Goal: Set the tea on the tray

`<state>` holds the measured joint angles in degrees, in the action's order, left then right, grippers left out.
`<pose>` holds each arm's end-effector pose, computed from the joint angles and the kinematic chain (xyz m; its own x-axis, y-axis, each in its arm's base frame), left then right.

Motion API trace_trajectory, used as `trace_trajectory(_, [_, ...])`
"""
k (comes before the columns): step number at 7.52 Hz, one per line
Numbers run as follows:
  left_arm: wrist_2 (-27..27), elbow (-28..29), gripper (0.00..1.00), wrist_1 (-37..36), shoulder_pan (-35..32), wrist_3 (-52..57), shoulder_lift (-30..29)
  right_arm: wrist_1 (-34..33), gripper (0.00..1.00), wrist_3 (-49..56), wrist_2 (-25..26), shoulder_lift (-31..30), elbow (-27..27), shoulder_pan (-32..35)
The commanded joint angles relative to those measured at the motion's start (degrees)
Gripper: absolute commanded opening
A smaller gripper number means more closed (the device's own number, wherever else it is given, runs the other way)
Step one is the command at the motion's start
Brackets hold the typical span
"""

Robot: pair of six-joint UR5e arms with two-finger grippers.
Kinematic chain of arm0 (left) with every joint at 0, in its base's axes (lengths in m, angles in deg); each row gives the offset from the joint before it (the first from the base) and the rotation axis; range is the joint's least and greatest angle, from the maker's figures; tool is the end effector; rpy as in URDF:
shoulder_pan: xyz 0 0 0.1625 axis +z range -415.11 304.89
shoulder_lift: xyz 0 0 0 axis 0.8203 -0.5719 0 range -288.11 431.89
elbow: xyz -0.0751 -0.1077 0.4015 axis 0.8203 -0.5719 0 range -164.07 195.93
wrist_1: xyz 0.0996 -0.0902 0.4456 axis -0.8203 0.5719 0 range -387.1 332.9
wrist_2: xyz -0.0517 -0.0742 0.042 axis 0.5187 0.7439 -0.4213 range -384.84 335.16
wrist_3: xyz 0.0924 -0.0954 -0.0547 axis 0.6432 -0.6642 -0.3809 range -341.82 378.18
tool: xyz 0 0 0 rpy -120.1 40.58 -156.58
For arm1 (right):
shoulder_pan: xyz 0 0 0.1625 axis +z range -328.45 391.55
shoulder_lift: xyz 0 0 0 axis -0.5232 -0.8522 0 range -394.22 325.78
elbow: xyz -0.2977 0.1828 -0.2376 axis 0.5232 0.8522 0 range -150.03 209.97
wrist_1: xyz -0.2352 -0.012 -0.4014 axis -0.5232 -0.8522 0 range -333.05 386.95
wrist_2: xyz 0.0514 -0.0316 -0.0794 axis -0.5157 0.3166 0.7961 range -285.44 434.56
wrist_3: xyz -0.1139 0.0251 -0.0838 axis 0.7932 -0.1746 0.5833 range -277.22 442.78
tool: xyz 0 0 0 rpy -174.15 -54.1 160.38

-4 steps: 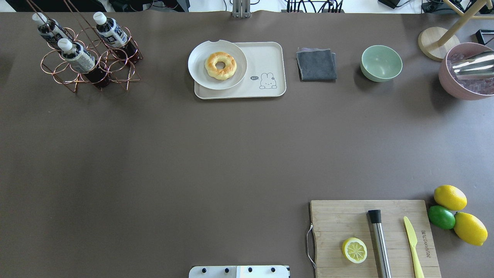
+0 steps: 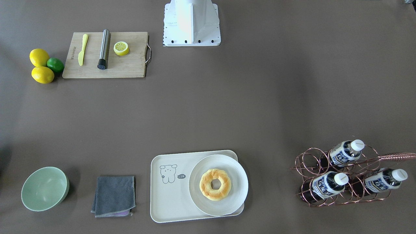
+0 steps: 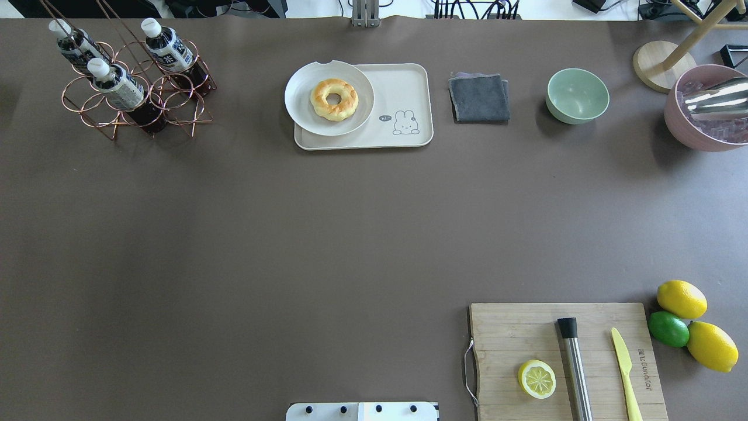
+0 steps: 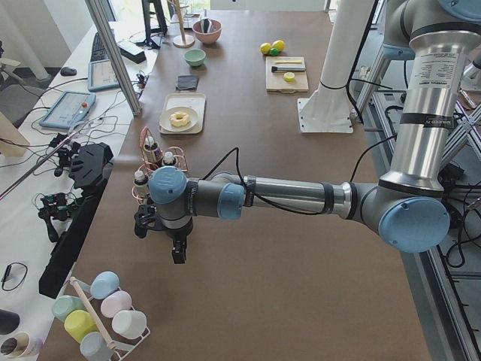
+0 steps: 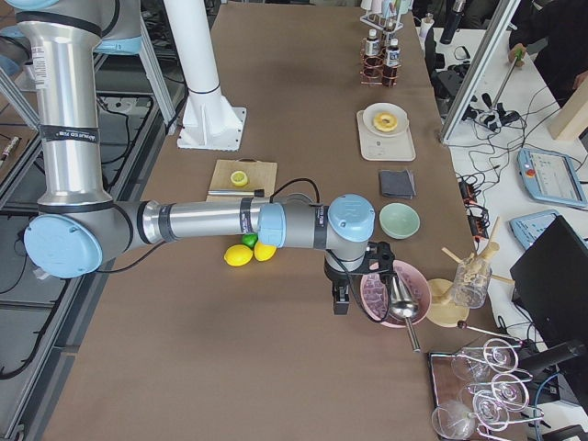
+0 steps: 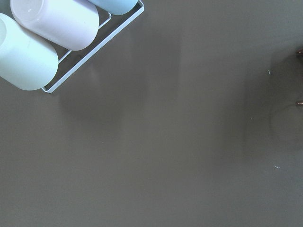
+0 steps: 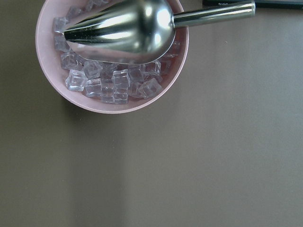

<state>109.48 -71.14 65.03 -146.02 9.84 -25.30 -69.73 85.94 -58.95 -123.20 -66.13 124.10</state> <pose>-0.0426 -0.6075 0.6396 0.7068 -0.0784 -0.7031 0.1194 0.9928 0.0094 0.0589 -0.5485 0.6331 0.7261 -0.0281 0.6870 -0.0045 0.9989 0.0457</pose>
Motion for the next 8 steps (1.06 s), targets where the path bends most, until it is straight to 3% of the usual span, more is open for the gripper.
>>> trace_trajectory(1, [0.0, -0.1, 0.98, 0.2, 0.0, -0.2, -0.2, 0.0, 1.0, 0.0, 0.0, 0.0, 0.1, 0.0])
trace_trajectory(8, [0.0, -0.1, 0.98, 0.2, 0.0, -0.1, 0.2, 0.0, 1.0, 0.2, -1.1, -0.4, 0.1, 0.0])
